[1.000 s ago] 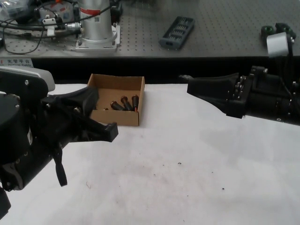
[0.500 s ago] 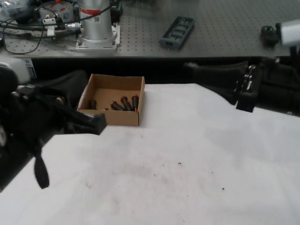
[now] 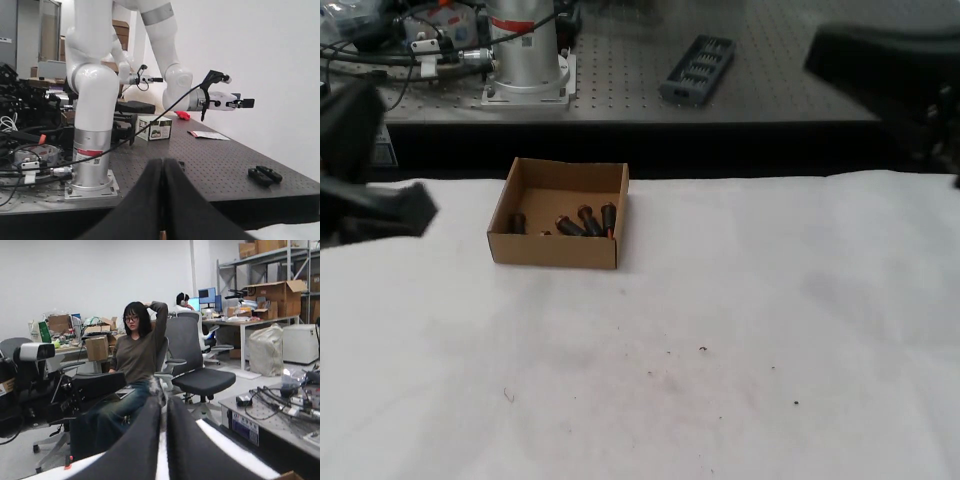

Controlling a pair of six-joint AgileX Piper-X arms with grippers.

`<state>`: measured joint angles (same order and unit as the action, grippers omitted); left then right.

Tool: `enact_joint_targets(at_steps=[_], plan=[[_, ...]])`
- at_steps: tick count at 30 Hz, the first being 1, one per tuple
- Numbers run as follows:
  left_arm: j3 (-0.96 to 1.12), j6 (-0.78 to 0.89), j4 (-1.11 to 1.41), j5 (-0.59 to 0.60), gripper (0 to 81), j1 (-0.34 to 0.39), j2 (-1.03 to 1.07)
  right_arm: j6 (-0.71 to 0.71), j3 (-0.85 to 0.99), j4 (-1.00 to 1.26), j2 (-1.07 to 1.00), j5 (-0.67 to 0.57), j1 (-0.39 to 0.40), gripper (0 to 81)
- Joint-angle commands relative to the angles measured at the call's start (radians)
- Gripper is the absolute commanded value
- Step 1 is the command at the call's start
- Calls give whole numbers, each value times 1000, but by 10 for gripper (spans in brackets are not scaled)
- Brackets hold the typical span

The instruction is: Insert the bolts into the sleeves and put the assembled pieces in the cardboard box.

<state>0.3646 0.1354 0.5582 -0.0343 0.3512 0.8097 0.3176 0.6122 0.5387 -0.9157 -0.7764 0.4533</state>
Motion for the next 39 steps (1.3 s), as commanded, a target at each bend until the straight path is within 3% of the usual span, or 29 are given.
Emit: enact_joint_targets(at_steps=[1, 14, 39], plan=[[-81, -16, 14, -6, 6, -24, -110, 4, -10, 16, 19, 3, -5, 54], [-240, -16, 12, -6, 6, -54, -275, 4, -353, 66, 296, 3, -5, 54], [-240, -16, 12, -6, 6, -54, -295, 4, -530, 51, 341, 3, -5, 54]])
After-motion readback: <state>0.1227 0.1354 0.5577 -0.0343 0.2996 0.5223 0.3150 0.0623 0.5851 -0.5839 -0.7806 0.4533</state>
